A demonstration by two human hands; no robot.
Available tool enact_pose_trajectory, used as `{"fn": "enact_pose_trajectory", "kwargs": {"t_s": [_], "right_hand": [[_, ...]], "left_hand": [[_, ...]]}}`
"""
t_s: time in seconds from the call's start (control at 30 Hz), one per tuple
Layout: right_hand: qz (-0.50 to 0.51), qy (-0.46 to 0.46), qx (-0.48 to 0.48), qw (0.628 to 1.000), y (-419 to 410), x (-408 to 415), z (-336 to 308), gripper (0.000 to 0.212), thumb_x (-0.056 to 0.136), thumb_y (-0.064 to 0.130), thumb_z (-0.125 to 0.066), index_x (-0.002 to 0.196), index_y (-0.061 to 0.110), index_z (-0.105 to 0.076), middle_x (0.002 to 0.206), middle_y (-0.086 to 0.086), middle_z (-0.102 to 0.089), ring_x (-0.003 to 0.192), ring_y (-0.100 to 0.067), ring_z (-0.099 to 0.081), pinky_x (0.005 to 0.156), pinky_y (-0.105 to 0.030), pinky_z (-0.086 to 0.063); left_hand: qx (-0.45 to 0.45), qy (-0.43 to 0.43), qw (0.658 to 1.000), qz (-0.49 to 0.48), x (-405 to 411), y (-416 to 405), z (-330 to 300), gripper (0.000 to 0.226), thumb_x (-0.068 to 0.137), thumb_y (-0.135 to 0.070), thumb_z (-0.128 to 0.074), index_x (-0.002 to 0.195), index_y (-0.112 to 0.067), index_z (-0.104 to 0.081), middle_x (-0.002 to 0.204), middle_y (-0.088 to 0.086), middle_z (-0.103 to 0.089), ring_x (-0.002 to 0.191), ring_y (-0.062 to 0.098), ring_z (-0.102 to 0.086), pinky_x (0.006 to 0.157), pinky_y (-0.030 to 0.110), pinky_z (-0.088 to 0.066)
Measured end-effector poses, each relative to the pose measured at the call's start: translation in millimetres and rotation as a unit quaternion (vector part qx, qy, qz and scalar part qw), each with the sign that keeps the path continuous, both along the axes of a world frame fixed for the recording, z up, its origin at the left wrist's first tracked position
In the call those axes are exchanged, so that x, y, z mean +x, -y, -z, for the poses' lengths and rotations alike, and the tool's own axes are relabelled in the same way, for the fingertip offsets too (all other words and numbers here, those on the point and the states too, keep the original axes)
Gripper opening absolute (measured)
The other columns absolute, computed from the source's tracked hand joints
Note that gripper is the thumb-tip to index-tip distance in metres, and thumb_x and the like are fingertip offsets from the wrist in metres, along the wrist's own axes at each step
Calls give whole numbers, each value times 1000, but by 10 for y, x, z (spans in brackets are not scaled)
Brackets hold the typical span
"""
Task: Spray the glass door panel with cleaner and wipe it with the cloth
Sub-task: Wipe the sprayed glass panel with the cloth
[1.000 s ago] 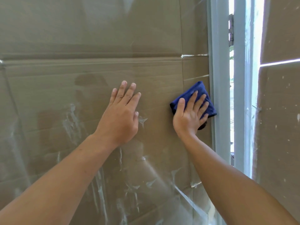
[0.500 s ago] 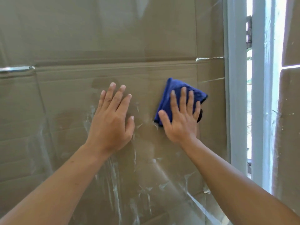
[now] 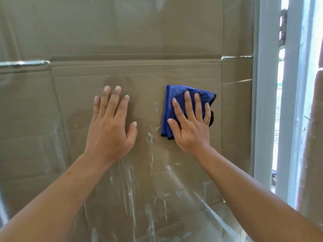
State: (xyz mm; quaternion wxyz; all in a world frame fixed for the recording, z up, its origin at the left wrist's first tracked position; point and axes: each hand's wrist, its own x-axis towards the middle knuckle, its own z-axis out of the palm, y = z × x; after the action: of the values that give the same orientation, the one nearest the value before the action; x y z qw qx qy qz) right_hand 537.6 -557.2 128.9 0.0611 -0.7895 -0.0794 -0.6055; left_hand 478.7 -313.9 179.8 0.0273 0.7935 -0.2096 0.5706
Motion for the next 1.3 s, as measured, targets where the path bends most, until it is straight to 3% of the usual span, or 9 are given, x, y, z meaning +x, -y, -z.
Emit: {"fn": "enact_pose_trajectory", "kwargs": {"t_s": [0.2,0.33,0.47,0.67,0.83,0.9,1.07,1.13,1.3], "right_hand": [[57,-22,139,988,71,-37,-15,76,100,69,-15,161,24,-19,170,-11,-9,156,-31,-6,118,-56,-13],[37,-4,53,998,-106,-45,-127,79,99,70,-21,162,22,-18,170,-11,-8,157,-34,-4,121,-58,-4],[10,33,-47,998,-94,-14,68,77,99,70,-27,160,24,-20,169,-11,-12,156,-33,-8,124,-59,-7],[12,-49,209,977,-185,-70,-263,80,96,73,-12,162,29,-2,171,-7,7,156,-29,13,123,-58,5],[-8,18,-25,1000,-397,-78,-110,69,101,69,-25,159,32,-21,169,-11,-11,157,-34,-4,124,-58,0],[-3,29,-39,999,-298,-58,-49,69,101,69,-28,158,31,-22,169,-12,-15,156,-34,-8,124,-57,-1],[9,-25,193,981,-373,-47,-407,74,99,69,-16,162,31,-7,171,-10,4,157,-31,9,123,-60,3],[10,-17,161,987,-526,-77,-531,74,100,68,-15,163,30,-8,171,-10,3,157,-33,8,123,-61,3],[5,27,-66,997,-476,-76,-124,70,101,68,-25,160,31,-17,169,-14,-10,157,-36,-4,123,-62,-5]], "left_hand": [[0,-8,1000,-11,-13,-113,23,70,89,-35,-50,149,-2,-36,163,16,-18,153,30,-4,124,44,0],[-9,-7,1000,-12,-27,-140,-3,70,89,-35,-50,148,-1,-36,163,17,-18,153,31,-5,124,47,-4],[-15,-5,1000,-13,-34,-174,12,70,88,-35,-50,148,-2,-37,163,17,-17,153,32,-5,124,49,-6],[-23,-13,999,-45,-57,-330,56,73,88,-38,-48,151,-4,-32,164,17,-10,153,32,1,124,49,-2],[-42,-17,998,-51,-63,-333,67,76,88,-41,-48,152,-4,-28,164,18,-9,153,33,1,123,51,-2],[-41,-22,998,-52,-64,-351,67,76,88,-41,-47,152,-5,-28,164,17,-9,153,32,2,123,51,-2],[-26,-26,998,-55,-78,-403,74,76,90,-42,-46,154,-6,-25,165,16,-7,153,31,4,124,48,-1],[-24,-27,998,-58,-73,-403,75,76,90,-43,-45,154,-6,-25,165,15,-7,153,30,4,124,49,-2],[-24,-27,998,-58,-69,-413,72,77,89,-42,-47,154,-7,-26,165,15,-8,153,31,3,124,50,-3]]}}
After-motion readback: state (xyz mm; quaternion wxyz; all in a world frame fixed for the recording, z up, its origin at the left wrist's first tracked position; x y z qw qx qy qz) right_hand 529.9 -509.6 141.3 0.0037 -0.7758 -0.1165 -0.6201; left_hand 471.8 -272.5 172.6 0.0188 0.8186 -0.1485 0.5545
